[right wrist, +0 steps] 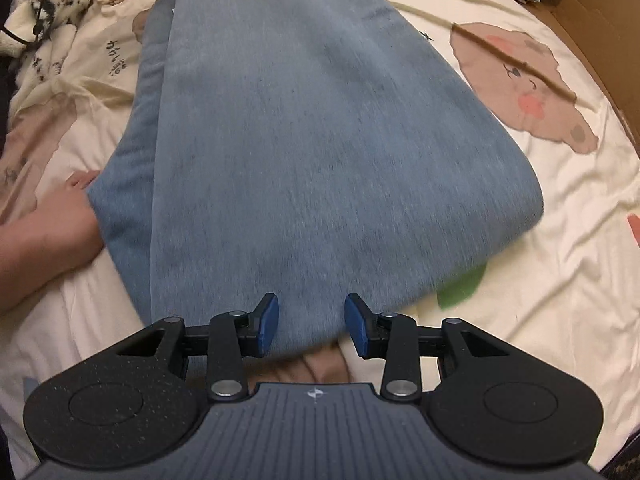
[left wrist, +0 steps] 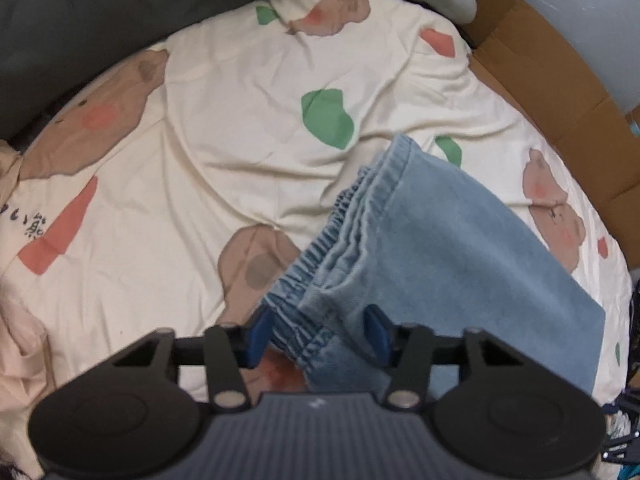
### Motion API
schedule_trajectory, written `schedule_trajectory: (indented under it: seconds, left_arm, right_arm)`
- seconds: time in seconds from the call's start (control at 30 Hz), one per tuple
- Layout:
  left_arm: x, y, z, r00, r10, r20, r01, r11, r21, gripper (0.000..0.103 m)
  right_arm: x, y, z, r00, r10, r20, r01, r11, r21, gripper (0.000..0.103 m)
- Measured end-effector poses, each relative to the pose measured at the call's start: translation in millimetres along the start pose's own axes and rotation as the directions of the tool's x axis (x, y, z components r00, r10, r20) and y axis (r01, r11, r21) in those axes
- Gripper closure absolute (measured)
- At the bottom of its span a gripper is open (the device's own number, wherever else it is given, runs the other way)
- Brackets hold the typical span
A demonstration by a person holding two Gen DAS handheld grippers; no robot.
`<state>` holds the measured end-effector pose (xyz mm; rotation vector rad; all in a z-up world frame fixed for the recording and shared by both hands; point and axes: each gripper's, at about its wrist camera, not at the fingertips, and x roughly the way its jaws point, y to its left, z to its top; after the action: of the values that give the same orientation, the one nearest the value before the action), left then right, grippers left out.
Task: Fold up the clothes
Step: 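Open the left tool to release the folded jeans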
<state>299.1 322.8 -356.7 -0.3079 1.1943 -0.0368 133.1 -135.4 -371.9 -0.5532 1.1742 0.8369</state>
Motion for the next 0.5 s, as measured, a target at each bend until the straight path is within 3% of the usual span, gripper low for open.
schedule_trajectory:
  seconds: [0.1, 0.3, 0.5]
  left_arm:
    - [-7.6, -10.3, 4.3, 1.000, 0.028, 0.006, -0.028, 0.999, 0.026, 0.068]
    - [-36.6, -21.4, 17.8, 0.993, 0.099, 0.065, -0.101, 0.994, 0.030, 0.075]
    - [-52.8, -43.7, 20.3, 0.990, 0.087, 0.112, -0.092, 0.995, 0.038, 0.080]
  right_arm:
    - [-7.9, -4.3, -8.4, 1.000, 0.005, 0.018, -0.006, 0.998, 0.055, 0.059]
    - [-19.9, -11.7, -19.2, 0.989, -0.037, 0.144, 0.012, 0.985, 0.173, 0.059]
    - [-13.2, -24.1, -18.4, 0.944, -0.135, 0.300, 0.051, 0.961, 0.273, 0.060]
